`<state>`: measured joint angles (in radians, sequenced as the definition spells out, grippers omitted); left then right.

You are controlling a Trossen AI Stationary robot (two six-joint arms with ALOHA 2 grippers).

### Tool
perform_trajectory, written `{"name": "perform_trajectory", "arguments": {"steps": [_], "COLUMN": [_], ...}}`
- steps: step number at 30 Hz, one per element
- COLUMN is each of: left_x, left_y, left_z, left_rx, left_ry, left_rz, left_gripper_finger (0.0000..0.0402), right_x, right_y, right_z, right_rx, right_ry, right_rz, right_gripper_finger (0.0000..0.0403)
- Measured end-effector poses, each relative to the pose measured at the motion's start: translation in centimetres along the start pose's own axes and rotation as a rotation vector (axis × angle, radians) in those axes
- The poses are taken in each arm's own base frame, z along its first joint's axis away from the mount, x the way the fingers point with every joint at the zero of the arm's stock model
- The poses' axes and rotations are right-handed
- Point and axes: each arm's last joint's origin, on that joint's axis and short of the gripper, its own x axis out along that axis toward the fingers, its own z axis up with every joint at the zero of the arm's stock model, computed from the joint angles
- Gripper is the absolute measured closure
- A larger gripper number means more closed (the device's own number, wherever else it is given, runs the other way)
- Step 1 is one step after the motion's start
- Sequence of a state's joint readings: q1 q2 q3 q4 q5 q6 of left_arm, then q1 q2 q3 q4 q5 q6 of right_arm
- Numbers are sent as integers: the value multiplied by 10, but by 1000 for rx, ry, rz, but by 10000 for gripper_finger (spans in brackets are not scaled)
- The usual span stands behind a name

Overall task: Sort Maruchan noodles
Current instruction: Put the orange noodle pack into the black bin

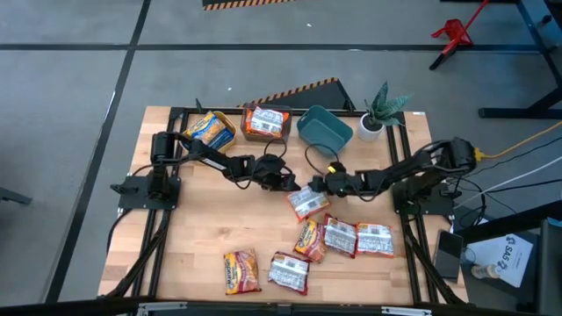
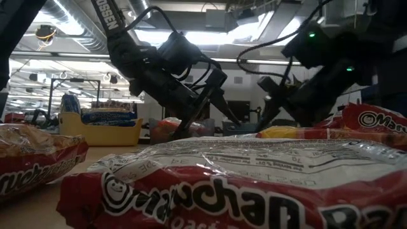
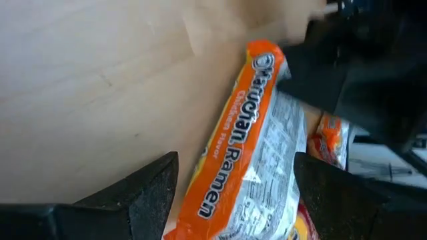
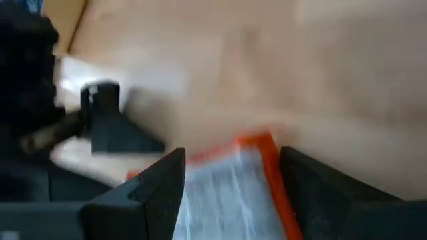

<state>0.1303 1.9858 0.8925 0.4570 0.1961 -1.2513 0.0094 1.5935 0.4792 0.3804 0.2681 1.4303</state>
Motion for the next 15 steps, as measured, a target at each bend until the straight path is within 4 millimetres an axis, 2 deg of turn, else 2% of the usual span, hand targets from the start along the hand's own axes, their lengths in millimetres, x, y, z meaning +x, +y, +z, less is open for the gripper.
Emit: {"name": "perform_trajectory", "arguments": {"steps": [6, 10, 12, 15], "left_x": [0, 0, 0, 0], "left_y": [0, 0, -1, -1], "left_z": [-1, -1, -1, -2], "left_rx": [14, 30, 33, 53], "left_ry": [26, 33, 45, 55], "left_rz": [-11, -14, -19, -23], "left_gripper_finger": [111, 111, 111, 111], "right_x": [9, 4, -3, -16], "right_y": [24, 41, 48, 56], "right_z": [32, 49, 50, 34], "right_rx": [-163, -248, -279, -340], "right_ry": [-71, -31, 42, 156], "right_rz": [42, 91, 115, 95], "right_gripper_finger": [171, 171, 171, 171]}}
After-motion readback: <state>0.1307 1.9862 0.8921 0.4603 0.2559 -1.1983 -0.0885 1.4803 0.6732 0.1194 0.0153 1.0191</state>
